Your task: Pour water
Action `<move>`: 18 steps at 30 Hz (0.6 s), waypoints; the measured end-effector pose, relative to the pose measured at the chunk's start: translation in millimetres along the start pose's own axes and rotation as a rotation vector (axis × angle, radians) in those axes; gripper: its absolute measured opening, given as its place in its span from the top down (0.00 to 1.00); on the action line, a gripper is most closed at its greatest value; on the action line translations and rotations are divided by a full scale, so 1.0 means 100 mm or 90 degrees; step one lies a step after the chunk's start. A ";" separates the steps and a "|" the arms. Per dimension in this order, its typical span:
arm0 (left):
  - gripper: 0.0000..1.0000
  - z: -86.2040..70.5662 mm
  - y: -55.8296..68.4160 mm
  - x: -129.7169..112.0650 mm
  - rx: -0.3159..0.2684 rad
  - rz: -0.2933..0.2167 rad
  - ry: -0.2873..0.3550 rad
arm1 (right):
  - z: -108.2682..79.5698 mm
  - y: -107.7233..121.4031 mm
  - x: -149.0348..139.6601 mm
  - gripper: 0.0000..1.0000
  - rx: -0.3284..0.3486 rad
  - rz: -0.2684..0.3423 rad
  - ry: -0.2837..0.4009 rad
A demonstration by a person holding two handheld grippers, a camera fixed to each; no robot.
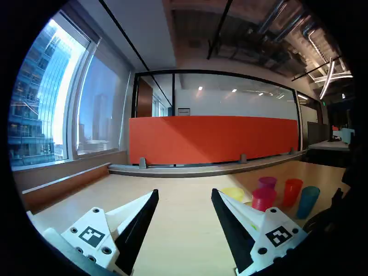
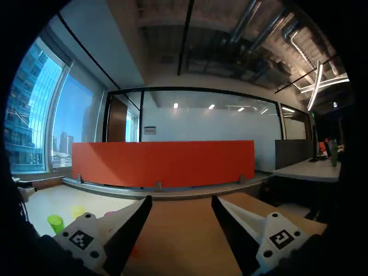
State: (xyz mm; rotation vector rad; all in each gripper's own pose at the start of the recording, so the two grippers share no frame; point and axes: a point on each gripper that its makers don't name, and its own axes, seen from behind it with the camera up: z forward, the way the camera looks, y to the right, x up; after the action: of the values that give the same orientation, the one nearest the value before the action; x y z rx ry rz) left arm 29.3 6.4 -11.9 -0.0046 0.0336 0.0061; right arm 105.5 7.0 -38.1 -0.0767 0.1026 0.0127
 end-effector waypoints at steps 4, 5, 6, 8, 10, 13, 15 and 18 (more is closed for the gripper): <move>0.16 0.01 0.01 -0.05 -0.003 -0.001 -0.002 | 0.00 0.00 -0.01 0.00 0.000 -0.003 -0.001; 0.15 0.01 0.01 -0.06 -0.004 -0.001 -0.002 | 0.00 0.00 -0.01 0.00 -0.001 -0.003 -0.002; 0.15 0.02 0.01 -0.07 -0.004 -0.001 -0.003 | 0.00 0.00 -0.01 0.00 -0.001 -0.003 -0.002; 0.15 0.02 0.02 -0.10 -0.006 -0.001 -0.005 | 0.00 0.00 -0.01 0.00 -0.002 -0.004 -0.002; 0.15 0.03 0.02 -0.12 -0.008 -0.002 -0.007 | 0.00 0.01 0.00 0.00 -0.003 -0.004 -0.001; 0.15 0.05 0.02 -0.16 -0.008 -0.004 -0.010 | 0.00 0.02 0.00 0.00 -0.004 -0.004 -0.001; 0.15 0.06 0.00 -0.19 -0.007 -0.005 -0.012 | 0.00 0.03 0.00 0.00 -0.005 -0.003 -0.002; 0.15 0.07 -0.01 -0.24 -0.004 -0.006 -0.016 | -0.01 0.05 -0.02 0.00 -0.007 -0.001 -0.003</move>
State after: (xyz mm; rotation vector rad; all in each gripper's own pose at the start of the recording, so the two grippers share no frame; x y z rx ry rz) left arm 6.1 5.1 -4.4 -0.0113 0.0087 -0.0025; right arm 103.9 11.8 -39.1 -0.0884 0.0981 0.0120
